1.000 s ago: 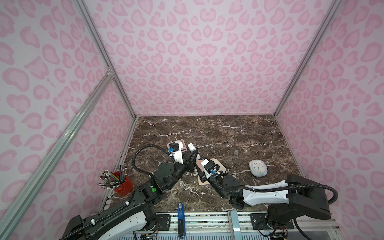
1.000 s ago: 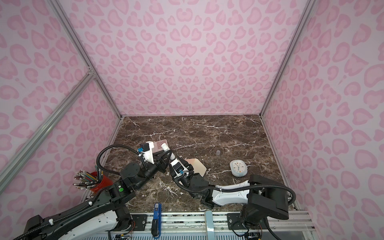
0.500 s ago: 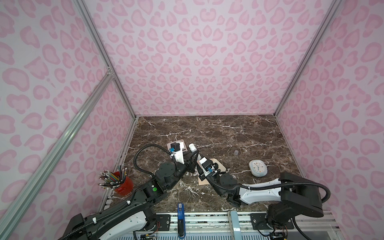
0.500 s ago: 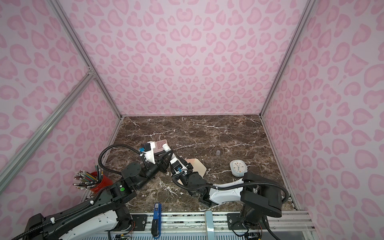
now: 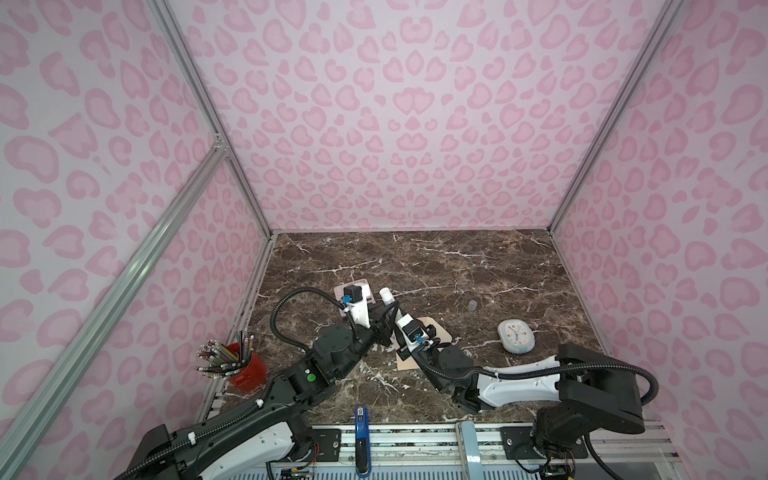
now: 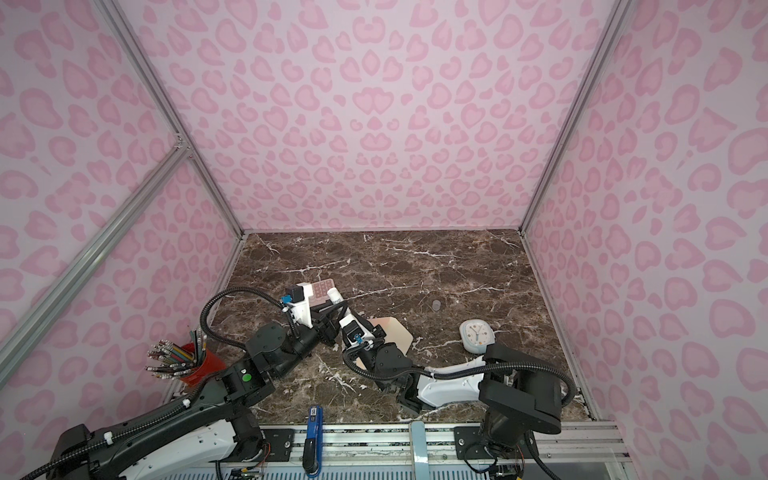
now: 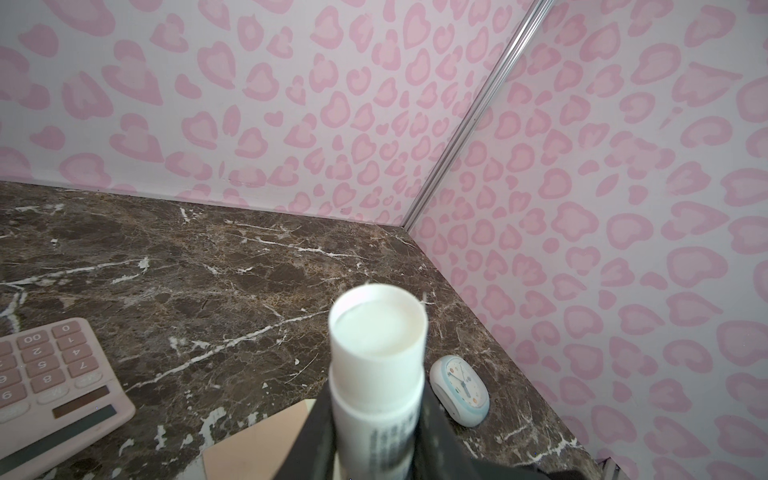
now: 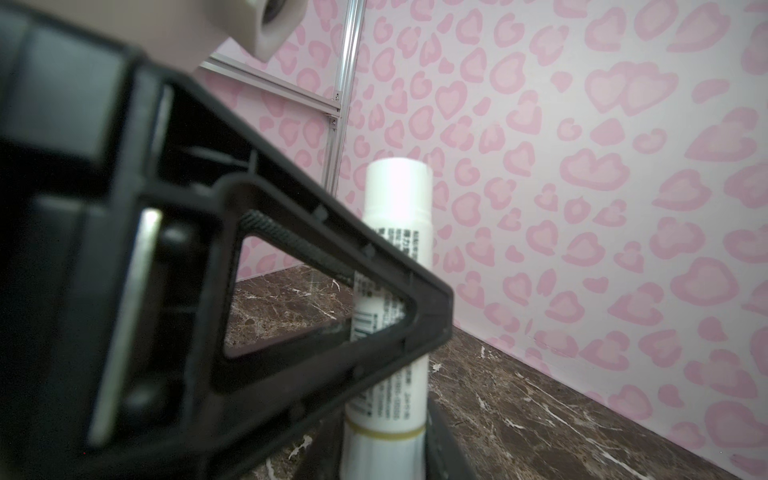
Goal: Place the letter into the envelope and seal it
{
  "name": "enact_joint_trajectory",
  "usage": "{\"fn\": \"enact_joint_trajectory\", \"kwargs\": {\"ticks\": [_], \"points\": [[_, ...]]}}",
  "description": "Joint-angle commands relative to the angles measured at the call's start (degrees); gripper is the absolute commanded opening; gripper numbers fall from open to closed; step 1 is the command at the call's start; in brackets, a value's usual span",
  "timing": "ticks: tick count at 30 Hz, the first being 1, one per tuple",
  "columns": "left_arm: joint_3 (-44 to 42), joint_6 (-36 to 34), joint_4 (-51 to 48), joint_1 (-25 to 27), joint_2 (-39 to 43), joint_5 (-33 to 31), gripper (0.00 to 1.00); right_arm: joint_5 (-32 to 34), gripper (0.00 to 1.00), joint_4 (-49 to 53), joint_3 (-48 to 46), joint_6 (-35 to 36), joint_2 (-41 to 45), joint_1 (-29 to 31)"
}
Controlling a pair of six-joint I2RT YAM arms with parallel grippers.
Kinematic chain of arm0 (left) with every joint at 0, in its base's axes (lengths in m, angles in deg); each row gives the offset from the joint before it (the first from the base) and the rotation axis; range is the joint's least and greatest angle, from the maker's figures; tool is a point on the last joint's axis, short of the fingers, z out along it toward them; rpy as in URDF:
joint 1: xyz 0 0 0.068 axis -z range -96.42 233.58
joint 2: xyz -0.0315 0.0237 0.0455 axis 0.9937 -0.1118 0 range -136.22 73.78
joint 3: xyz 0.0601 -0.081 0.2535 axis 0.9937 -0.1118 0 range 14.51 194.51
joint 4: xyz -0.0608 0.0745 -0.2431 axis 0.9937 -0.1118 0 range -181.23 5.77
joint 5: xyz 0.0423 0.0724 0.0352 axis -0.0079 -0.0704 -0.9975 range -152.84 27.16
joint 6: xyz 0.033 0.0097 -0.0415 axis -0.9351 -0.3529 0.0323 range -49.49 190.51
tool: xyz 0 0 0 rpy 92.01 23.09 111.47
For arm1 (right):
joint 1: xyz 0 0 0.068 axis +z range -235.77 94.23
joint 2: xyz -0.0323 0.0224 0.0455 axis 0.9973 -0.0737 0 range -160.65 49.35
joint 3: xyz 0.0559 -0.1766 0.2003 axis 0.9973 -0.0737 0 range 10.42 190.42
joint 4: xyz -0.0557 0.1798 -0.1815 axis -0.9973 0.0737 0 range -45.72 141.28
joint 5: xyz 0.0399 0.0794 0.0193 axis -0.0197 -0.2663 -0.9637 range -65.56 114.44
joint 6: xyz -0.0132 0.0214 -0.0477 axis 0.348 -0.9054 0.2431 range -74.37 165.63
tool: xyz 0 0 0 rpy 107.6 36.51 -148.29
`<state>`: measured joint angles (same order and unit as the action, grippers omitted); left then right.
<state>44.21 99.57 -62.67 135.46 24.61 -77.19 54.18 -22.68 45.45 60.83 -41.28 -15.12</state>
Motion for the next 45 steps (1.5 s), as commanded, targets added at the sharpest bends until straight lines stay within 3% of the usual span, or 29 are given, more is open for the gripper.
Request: {"fn": "enact_joint_trajectory", "kwargs": {"ticks": [1, 9, 17, 28, 34, 41, 45], "points": [[0.57, 0.30, 2.80, -0.02, -0.04, 0.44, 0.13, -1.14, 0.26, -2.06, 0.27, 0.09, 0.13, 0.19], [1.15, 0.05, 1.96, -0.02, -0.43, 1.42, 0.13, -3.40, 0.17, 0.74, 0.72, -1.50, 1.89, 0.19], [1.27, -1.57, 1.98, -0.09, 0.51, 8.24, 0.13, -14.11, 0.12, 15.34, 2.27, -10.63, 11.12, -0.28], [-1.15, -0.34, 8.56, -3.61, 2.68, 37.58, 0.13, -35.55, 0.10, 27.57, -0.93, -24.29, 26.53, -5.02], [-2.51, 1.23, 11.32, -3.88, 3.77, 46.65, 0.13, -44.83, 0.10, 27.74, -3.09, -30.85, 32.37, -9.36], [-3.23, 0.66, 10.53, -3.81, 6.26, 49.59, 0.11, -52.59, 0.12, 30.34, -3.56, -36.28, 36.02, -14.45], [-2.62, 0.16, 9.66, -3.89, 6.20, 48.74, 0.11, -51.55, 0.18, 34.19, -3.08, -34.24, 36.66, -15.16]]}}
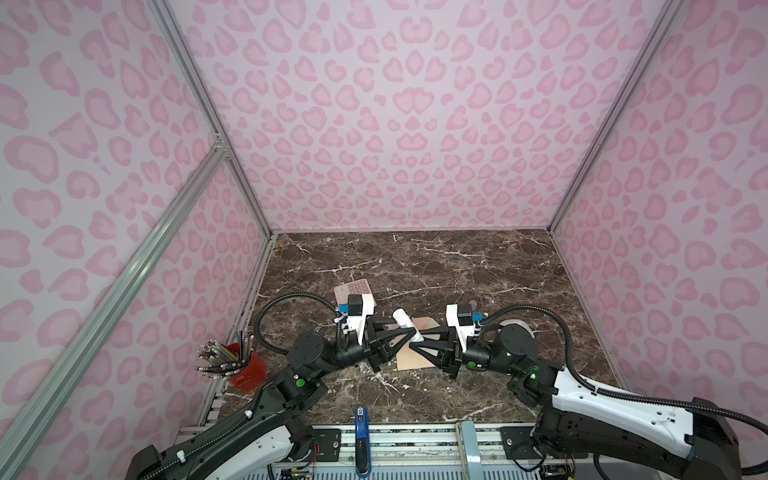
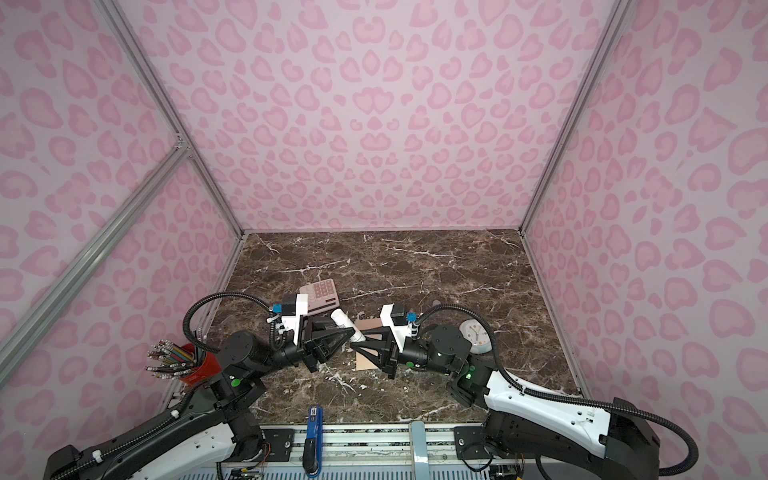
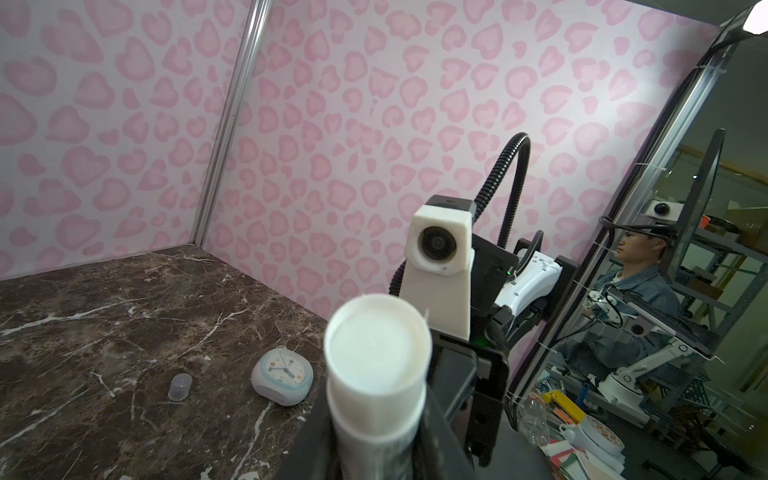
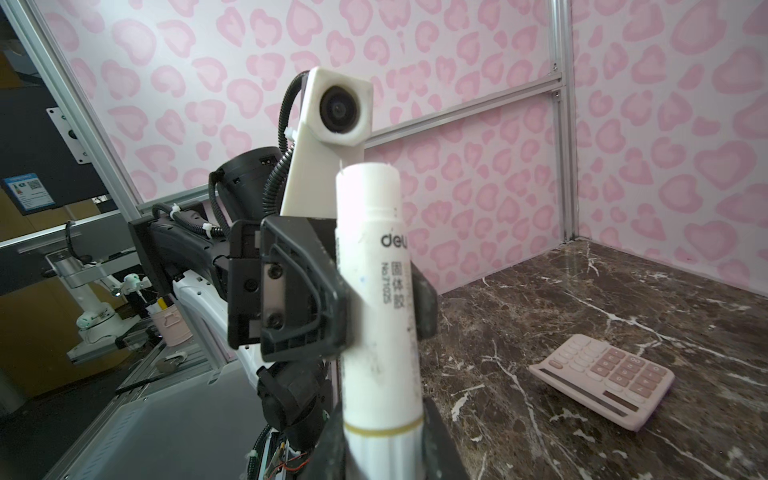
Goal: Place the letter into the envelope and seal it
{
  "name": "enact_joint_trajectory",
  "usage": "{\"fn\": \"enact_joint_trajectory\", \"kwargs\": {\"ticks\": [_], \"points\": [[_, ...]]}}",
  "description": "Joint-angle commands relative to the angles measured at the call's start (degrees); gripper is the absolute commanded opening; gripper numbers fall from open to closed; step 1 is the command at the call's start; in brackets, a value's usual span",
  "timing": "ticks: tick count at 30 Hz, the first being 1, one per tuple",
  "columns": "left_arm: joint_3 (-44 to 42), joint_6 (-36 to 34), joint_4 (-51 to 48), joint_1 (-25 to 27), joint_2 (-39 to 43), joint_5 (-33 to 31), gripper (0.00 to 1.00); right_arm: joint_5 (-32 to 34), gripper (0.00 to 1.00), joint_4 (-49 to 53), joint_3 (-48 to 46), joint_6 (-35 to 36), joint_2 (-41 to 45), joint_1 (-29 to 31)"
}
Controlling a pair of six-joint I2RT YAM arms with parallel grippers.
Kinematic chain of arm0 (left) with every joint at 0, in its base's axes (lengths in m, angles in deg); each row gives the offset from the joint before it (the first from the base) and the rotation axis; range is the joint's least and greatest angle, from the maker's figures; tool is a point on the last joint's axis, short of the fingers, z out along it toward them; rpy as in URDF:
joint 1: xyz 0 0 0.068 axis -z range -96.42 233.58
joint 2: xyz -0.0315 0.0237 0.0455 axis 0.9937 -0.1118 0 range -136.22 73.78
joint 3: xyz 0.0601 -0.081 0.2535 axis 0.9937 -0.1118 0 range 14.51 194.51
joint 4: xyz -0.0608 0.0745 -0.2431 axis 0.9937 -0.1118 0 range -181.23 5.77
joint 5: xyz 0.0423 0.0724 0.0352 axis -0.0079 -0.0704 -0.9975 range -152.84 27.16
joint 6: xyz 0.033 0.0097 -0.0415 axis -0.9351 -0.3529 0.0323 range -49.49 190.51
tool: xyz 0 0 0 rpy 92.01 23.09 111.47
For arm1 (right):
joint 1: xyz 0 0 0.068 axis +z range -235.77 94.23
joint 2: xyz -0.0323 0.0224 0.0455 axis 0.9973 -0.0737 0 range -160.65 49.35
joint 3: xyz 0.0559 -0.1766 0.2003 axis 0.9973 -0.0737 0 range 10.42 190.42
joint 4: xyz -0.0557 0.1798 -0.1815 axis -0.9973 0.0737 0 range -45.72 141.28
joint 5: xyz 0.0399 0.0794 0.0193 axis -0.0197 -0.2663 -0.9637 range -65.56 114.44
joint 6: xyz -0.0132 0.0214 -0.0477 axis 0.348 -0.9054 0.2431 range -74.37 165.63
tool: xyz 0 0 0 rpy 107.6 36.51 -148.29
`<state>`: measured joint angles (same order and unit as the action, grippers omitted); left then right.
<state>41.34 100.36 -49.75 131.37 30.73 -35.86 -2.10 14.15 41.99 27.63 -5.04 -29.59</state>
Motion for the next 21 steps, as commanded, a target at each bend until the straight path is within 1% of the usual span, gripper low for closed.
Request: {"fn": "enact_joint_trajectory", "kwargs": {"ticks": [1, 3, 6, 8, 10, 12, 14, 17, 20, 21], "points": [[0.49, -0.87, -3.80, 0.21, -0.14, 6.57, 0.11, 5.37, 0.21, -1.02, 0.76, -0.03, 0.29, -0.64], [1.07, -1.30, -4.75, 0.24, -0.41, 4.13, 0.10, 7.38, 0.26, 1.97, 1.37, 2.38, -0.14, -0.46], [2.30, -2.19, -6.90, 0.20, -0.46, -2.25, 0.10, 10.82, 0.41, 5.34, 1.62, 7.18, -0.94, 0.61], [3.80, -3.12, -9.83, 0.22, -0.36, -8.63, 0.10, 13.09, 0.49, 7.52, 1.56, 11.41, -2.16, 1.36], [5.44, -4.03, -13.13, 0.27, -0.33, -14.69, 0.10, 16.13, 0.52, 8.13, 1.03, 13.93, -3.40, 2.34], [6.54, -4.24, -15.10, 0.28, -0.28, -20.30, 0.10, 20.76, 0.55, 5.57, -0.68, 16.02, -4.74, 4.24], [7.43, -4.58, -16.74, 0.24, -0.27, -24.84, 0.10, 26.87, 0.56, 2.32, -2.17, 18.36, -6.76, 6.93], [8.03, -4.59, -18.30, 0.36, -0.43, -30.24, 0.09, 35.44, 0.57, -4.70, -4.22, 19.70, -10.41, 10.02], [8.76, -4.31, -20.50, 0.53, -1.25, -33.88, 0.09, 41.73, 0.58, -15.74, -6.40, 21.29, -13.90, 12.50], [8.87, -4.18, -21.03, 0.69, -1.65, -34.75, 0.09, 43.03, 0.58, -17.99, -6.44, 21.82, -14.99, 12.93]]}}
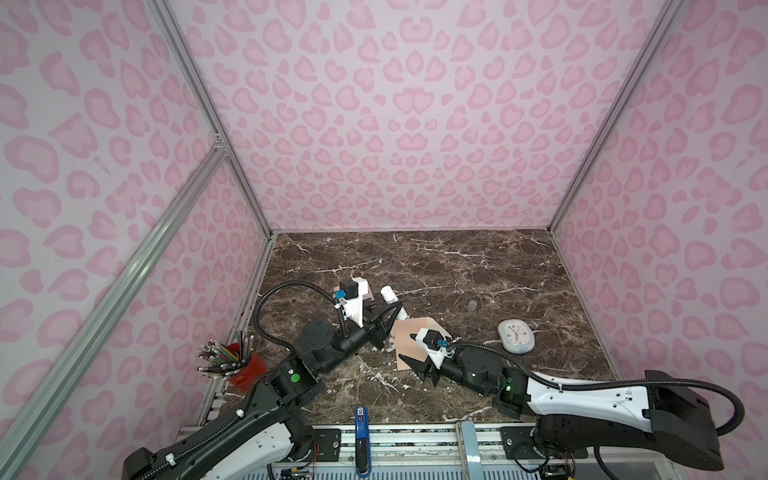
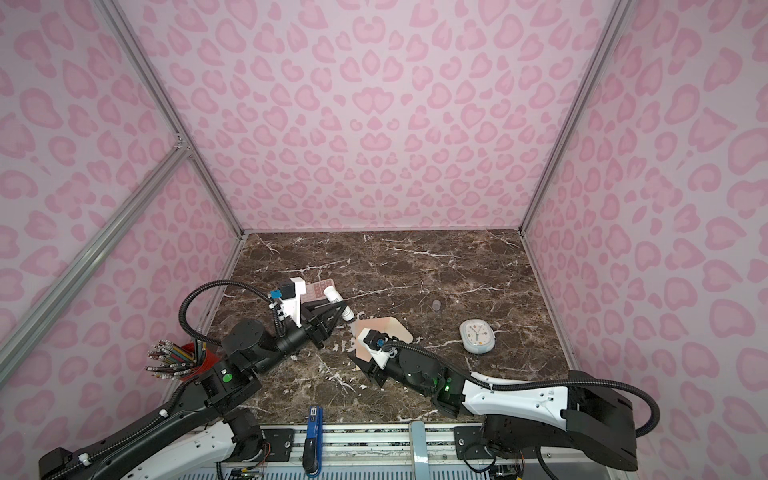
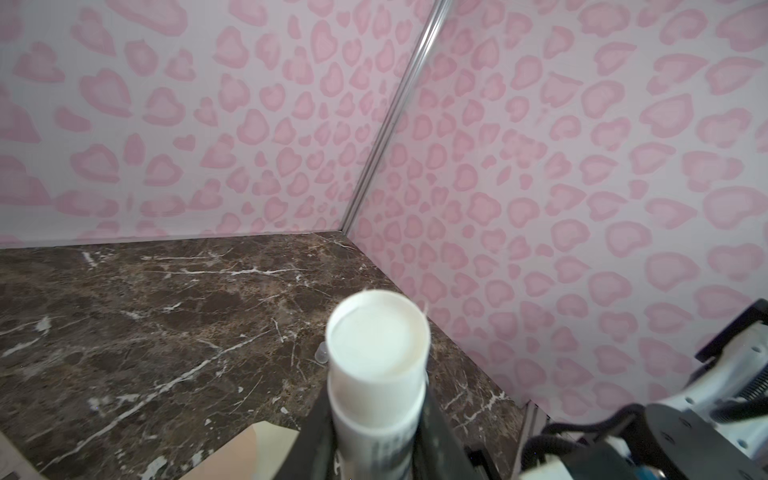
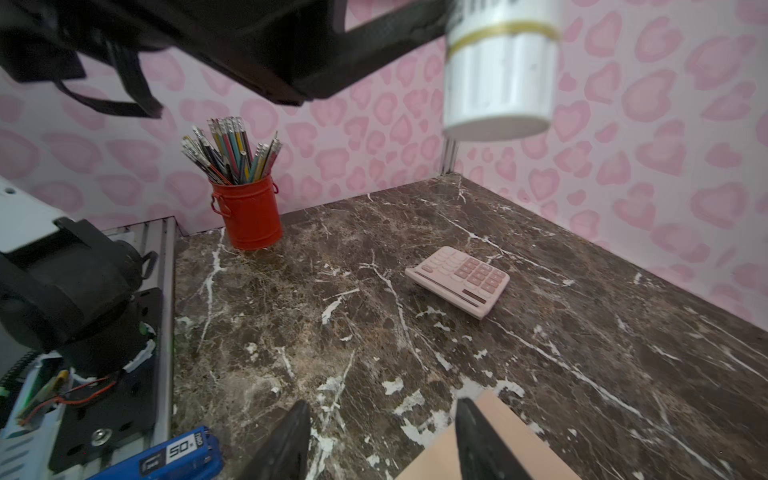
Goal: Place the letter into the envelope and seal it
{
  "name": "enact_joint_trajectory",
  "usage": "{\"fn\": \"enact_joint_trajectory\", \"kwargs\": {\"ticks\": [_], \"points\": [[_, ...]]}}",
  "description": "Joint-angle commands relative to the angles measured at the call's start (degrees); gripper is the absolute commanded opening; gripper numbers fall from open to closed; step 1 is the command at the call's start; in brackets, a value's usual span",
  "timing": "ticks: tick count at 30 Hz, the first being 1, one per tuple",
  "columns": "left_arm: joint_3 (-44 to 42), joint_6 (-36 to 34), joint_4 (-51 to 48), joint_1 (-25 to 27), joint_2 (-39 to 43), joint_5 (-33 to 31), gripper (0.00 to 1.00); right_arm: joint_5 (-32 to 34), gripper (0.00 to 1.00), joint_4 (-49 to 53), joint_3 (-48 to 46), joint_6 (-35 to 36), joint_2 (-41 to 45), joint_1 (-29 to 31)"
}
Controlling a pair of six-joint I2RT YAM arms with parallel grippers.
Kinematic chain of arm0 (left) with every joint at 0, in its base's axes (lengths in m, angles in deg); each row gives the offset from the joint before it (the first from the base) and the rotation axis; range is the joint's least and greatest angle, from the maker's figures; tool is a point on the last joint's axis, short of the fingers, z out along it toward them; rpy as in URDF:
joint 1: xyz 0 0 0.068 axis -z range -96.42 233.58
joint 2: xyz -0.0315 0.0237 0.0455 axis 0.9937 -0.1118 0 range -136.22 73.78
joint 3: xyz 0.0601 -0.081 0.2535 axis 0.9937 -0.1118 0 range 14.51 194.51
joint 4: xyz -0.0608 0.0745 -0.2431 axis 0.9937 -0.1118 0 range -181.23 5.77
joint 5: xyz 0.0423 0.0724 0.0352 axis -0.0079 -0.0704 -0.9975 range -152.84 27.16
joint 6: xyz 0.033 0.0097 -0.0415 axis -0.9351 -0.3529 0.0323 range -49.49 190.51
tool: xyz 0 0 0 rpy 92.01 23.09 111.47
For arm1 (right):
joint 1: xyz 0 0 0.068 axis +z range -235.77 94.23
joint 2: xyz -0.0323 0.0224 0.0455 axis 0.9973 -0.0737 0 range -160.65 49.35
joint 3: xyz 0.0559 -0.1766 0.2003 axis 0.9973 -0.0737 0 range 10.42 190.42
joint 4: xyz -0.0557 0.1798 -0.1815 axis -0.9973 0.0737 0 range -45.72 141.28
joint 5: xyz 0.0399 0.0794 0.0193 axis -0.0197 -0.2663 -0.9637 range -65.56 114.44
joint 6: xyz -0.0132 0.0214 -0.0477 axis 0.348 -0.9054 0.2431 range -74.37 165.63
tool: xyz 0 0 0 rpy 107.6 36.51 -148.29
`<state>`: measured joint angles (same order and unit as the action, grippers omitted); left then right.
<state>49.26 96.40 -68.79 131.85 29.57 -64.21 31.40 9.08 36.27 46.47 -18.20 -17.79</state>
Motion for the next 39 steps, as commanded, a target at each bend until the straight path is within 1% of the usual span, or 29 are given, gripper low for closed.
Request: {"fn": "enact_joint_trajectory", "kwargs": {"ticks": [1, 5, 7, 12, 17, 25, 34, 36, 39], "points": [[0.97, 0.00, -2.25, 0.30, -0.85, -7.27, 0.09, 10.88, 0.58, -15.13, -0.64, 4.17, -2.76, 1.63], [1.10, 1.39, -2.67, 0.50, -2.33, -8.88, 0.09, 15.03, 0.58, -22.27, 0.06, 7.37, -6.87, 2.35], [1.52, 1.61, -3.01, 0.55, -3.28, -9.07, 0.09, 16.45, 0.59, -24.04, 0.88, 7.87, -8.18, 2.38], [1.83, 2.06, -2.15, 0.64, -5.32, -8.41, 0.09, 17.33, 0.60, -24.48, 3.47, 9.26, -11.27, 2.33], [2.19, 2.50, -1.65, 0.68, -6.74, -7.45, 0.09, 19.58, 0.60, -25.99, 4.96, 10.39, -13.75, 2.34], [2.16, 2.76, -1.29, 0.86, -7.93, -6.33, 0.09, 20.92, 0.53, -26.63, 7.42, 12.03, -16.67, 1.98], [2.03, 2.70, -1.03, 0.99, -8.52, -5.49, 0.09, 21.38, 0.43, -25.28, 8.52, 11.03, -17.90, 1.03], [2.12, 2.76, -1.03, 0.95, -8.64, -5.26, 0.09, 21.43, 0.41, -24.62, 8.74, 10.57, -17.90, 0.81], [2.12, 2.76, -0.87, 1.04, -8.79, -4.84, 0.08, 21.32, 0.33, -24.30, 8.78, 10.18, -17.76, 0.57]]}}
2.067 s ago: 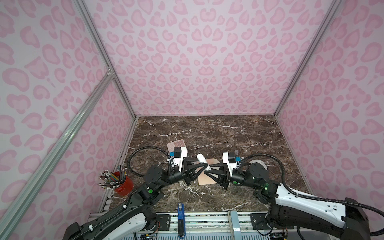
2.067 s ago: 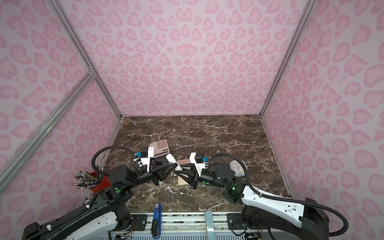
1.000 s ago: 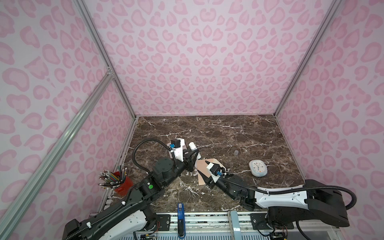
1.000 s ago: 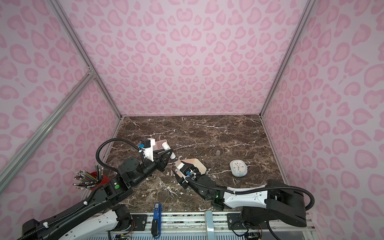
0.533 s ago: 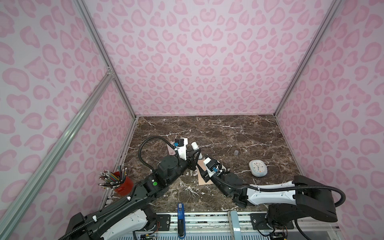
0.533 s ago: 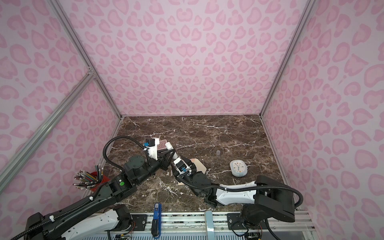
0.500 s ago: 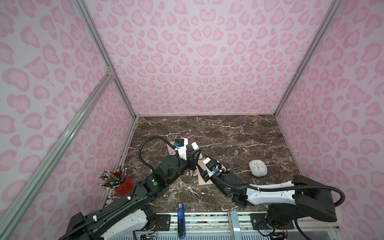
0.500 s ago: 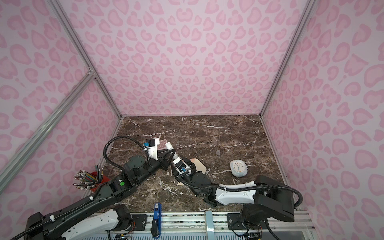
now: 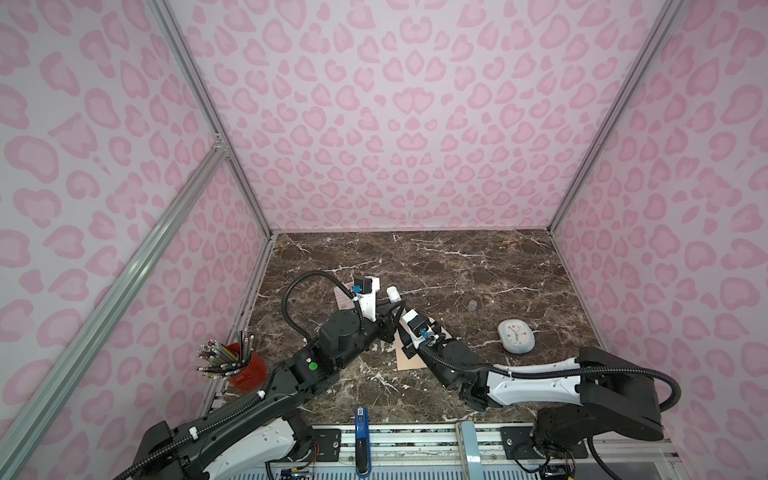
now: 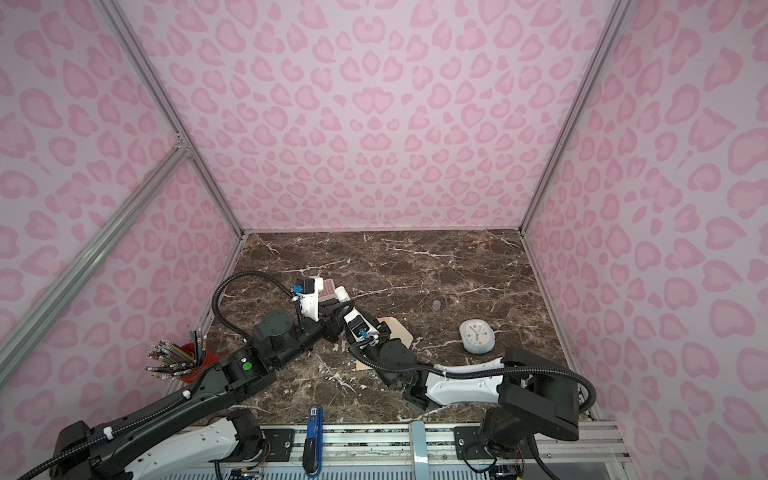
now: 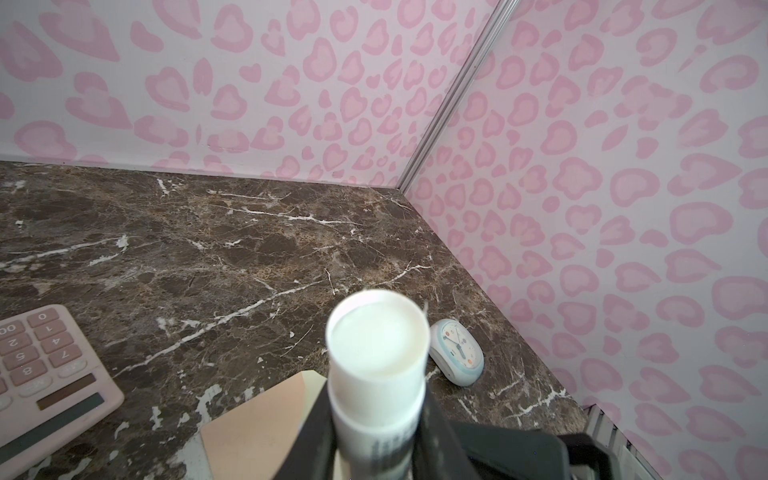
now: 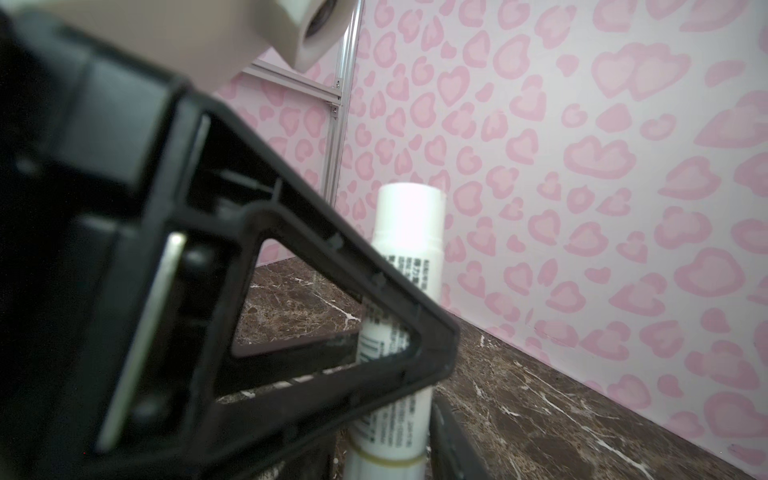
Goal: Place the letter into the envelope and seal it
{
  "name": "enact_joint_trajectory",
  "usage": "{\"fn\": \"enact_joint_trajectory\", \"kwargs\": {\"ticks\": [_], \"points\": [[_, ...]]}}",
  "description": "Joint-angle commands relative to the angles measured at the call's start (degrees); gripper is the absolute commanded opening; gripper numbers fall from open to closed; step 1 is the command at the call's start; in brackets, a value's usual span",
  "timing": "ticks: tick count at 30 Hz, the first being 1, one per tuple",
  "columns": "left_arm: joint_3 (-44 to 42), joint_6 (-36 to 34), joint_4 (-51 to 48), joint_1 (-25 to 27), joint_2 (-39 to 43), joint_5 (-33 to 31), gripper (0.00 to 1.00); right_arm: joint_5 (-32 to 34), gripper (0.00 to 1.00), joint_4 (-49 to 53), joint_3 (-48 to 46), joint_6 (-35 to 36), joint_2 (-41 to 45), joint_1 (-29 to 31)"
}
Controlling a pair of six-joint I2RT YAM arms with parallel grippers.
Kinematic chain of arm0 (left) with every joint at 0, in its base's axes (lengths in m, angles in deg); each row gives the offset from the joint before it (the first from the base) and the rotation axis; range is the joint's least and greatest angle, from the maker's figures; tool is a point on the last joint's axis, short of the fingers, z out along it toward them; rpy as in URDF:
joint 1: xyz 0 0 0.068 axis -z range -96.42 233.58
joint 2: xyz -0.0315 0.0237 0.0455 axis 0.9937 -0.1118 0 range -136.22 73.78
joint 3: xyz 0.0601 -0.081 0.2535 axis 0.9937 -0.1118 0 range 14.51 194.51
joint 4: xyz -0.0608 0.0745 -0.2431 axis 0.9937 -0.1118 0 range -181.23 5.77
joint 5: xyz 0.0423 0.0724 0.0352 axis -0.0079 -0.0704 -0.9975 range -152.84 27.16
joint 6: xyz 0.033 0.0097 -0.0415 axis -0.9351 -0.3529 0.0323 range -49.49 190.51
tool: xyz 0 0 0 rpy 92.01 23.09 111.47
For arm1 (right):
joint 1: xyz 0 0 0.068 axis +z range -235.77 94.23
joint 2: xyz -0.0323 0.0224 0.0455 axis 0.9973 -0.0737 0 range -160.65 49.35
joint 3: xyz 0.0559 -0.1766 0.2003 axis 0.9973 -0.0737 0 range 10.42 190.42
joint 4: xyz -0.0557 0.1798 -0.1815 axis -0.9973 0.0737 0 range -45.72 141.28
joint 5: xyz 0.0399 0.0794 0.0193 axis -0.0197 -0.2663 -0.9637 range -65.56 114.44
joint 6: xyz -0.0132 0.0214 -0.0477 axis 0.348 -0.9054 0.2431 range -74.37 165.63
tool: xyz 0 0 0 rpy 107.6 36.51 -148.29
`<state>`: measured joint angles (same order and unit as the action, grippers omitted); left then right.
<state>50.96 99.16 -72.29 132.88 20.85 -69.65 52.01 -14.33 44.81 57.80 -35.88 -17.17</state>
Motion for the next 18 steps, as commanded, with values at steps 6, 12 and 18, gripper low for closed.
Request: {"fn": "enact_joint_trajectory", "kwargs": {"ticks": [6, 12, 18], "points": [[-0.09, 0.11, 3.23, 0.01, -0.38, 2.29, 0.08, -0.56, 0.14, 0.62, 0.61, -2.04, 0.58, -0.13], [-1.27, -0.16, 4.17, 0.01, 0.12, 5.27, 0.08, -5.10, 0.06, 3.48, 0.59, -4.58, 3.27, -0.13], [-3.39, -2.14, 5.61, -0.23, 3.09, 10.49, 0.08, -15.27, 0.04, 9.37, -0.22, -9.71, 8.91, -0.42]]}}
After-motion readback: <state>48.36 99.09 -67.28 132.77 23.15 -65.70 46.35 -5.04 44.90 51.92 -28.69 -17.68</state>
